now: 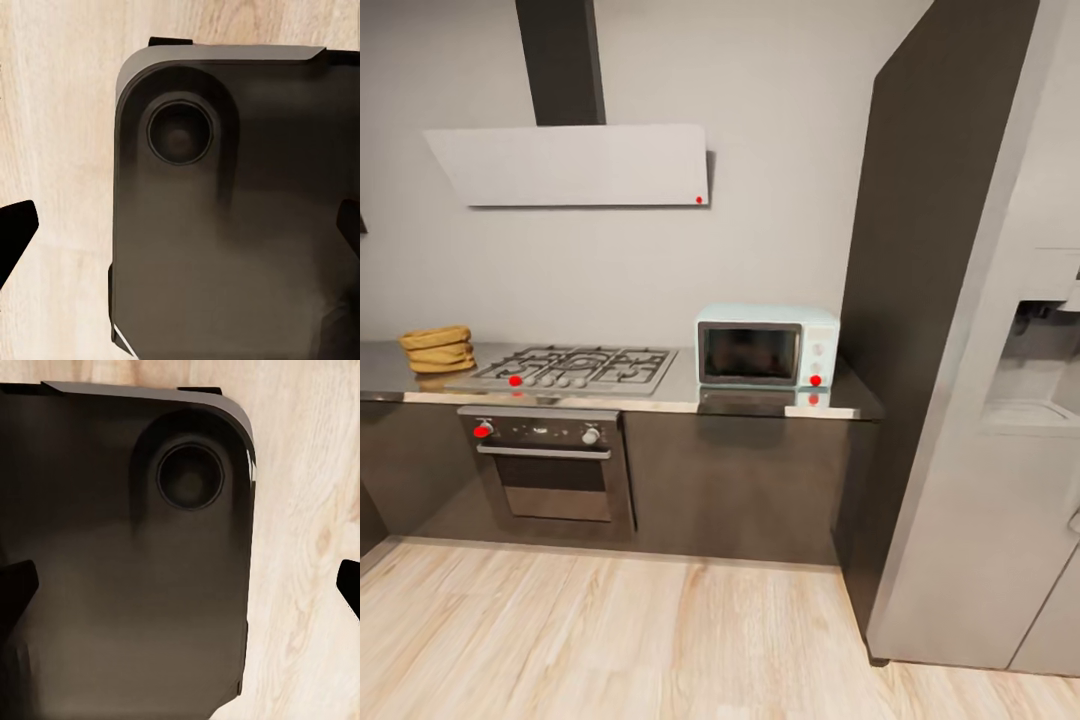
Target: In the kitchen, take the popcorn bag from the countertop, put it into the microwave, and heat it until the popcorn is cooked so the cooked popcorn ends up inside the bag.
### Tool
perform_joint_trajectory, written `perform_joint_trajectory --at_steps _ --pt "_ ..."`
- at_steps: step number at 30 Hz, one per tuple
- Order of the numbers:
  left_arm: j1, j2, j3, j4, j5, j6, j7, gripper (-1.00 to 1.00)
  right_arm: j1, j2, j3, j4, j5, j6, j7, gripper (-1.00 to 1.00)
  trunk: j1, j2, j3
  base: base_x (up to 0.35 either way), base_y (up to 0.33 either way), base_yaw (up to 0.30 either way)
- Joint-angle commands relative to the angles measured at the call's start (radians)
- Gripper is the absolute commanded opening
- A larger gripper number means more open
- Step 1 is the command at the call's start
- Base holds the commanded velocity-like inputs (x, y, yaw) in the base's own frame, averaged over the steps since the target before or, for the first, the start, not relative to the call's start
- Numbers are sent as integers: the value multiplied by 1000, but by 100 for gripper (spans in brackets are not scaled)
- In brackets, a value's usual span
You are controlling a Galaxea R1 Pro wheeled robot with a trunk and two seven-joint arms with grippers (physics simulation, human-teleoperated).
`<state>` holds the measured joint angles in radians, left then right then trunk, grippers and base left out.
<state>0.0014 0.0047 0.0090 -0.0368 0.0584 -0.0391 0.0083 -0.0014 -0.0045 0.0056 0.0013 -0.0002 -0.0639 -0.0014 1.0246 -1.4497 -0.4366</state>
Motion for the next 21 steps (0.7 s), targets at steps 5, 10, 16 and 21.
perform_joint_trajectory --at_steps 5,10,16,21 --pt "0 0 0 -1 6 -2 1 100 0 0 1 0 0 -3 0 100 0 0 -1 240 0 0" --pt "0 0 0 0 6 -2 1 100 0 0 1 0 0 -3 0 100 0 0 -1 244 0 0" --pt "0 0 0 -1 6 -2 1 100 0 0 1 0 0 -3 0 100 0 0 -1 245 0 0" --pt "0 0 0 -1 6 -2 1 100 0 0 1 0 0 -3 0 100 0 0 -1 245 0 0"
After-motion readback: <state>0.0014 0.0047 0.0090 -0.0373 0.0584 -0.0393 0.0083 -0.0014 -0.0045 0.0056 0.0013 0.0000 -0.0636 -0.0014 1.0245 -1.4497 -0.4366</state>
